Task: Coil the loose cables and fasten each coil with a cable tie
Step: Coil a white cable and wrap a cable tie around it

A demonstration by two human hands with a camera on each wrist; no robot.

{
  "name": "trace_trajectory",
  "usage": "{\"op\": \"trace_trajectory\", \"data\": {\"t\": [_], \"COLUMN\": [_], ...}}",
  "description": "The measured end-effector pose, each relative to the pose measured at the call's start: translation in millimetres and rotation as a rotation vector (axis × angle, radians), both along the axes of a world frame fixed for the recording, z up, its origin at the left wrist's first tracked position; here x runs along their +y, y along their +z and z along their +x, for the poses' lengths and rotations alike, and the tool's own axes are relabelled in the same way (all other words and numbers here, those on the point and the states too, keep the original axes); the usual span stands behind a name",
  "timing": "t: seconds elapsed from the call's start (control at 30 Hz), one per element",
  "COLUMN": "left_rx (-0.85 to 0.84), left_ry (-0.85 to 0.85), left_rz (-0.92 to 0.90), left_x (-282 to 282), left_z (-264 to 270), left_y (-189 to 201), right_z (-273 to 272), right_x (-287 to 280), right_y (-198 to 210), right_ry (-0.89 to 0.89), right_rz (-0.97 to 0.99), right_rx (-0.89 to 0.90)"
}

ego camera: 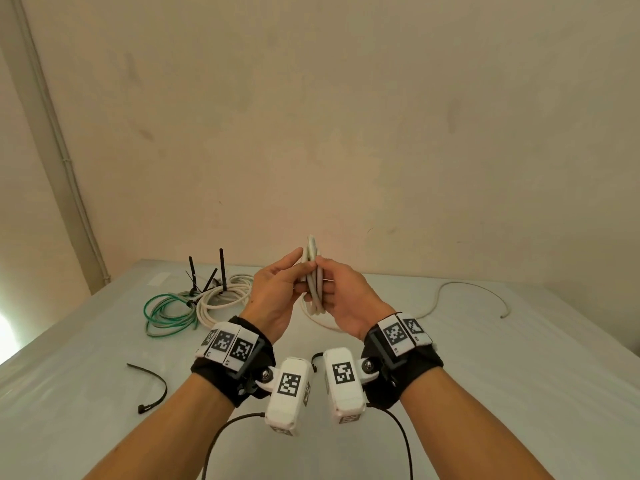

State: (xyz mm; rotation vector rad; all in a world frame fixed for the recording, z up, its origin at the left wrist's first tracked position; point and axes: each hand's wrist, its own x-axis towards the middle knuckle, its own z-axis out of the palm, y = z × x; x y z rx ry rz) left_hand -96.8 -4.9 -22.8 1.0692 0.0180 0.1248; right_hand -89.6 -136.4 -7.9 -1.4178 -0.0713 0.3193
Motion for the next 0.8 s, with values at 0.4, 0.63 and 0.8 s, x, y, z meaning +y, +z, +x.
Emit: {"op": "trace_trajectory", "data": {"t": [0.4,0.63,0.8], "left_rx": [-0.112,-0.19,-0.187], "left_ry": [-0.285,-0.293,-0.184], "left_rz": [0.525,0.688,0.742], "left_x": [30.8,35.4,29.6], "left_z": [-5.0,-4.7,-0.5], "left_y": [21.7,27.0,19.7], "right_z": [6.5,15.8,18.3], "right_x": [-33.0,-36.7,-36.7], "right_y": [22.9,21.6,12.6], "right_ry": [0.066,0.001,-0.021], "right_rz": [-0.275,-0.363,-0.314], "right_rx": [-0.222,-0.48,-0.505]}}
